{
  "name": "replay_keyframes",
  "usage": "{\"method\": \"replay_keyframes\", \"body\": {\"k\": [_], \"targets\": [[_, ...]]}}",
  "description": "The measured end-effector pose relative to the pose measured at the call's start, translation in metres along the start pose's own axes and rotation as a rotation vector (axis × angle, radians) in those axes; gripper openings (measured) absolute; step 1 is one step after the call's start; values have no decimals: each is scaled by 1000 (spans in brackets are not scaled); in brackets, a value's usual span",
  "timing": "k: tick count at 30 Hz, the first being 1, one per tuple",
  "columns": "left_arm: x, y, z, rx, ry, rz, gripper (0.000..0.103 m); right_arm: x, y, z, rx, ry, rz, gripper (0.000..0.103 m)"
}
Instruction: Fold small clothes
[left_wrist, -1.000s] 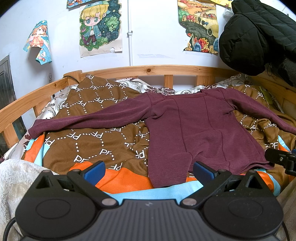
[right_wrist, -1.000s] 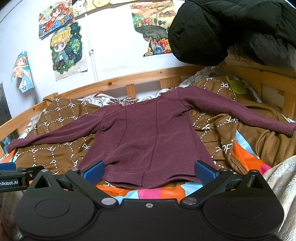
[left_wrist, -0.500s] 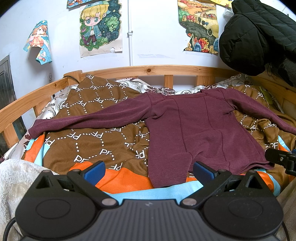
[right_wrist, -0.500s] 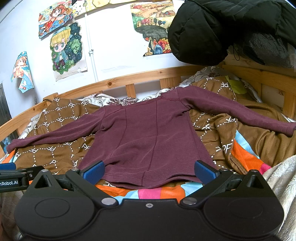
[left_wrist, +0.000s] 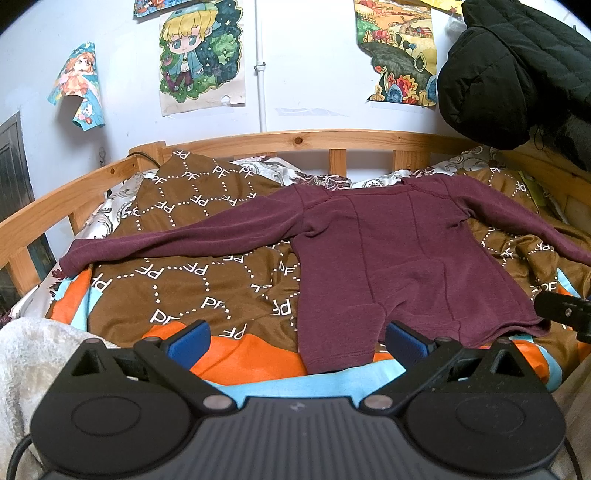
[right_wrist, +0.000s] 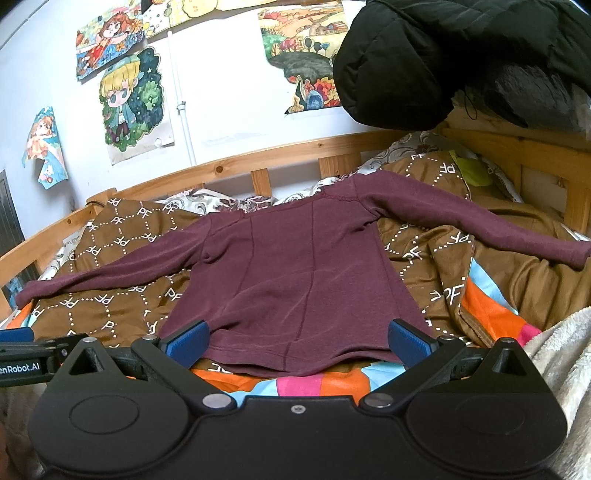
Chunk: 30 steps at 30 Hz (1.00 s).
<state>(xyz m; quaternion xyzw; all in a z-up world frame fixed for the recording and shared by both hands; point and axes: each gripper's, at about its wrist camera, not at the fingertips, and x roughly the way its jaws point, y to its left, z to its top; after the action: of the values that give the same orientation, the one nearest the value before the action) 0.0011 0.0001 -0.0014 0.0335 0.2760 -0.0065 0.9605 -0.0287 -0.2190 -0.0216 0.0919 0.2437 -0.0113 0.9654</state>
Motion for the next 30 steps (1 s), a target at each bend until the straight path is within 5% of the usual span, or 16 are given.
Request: {"method": "replay_keyframes", "body": {"k": [14, 22, 30], "targets": [[-3, -3, 37, -23, 17, -50, 102, -21, -19, 19, 140, -57, 3, 103], [6, -38, 114, 49, 114, -147, 102, -29, -64, 74, 230, -91, -21, 103], [21, -91, 209, 167, 234, -165, 102, -1, -159, 111, 537, 57, -97, 103]]}}
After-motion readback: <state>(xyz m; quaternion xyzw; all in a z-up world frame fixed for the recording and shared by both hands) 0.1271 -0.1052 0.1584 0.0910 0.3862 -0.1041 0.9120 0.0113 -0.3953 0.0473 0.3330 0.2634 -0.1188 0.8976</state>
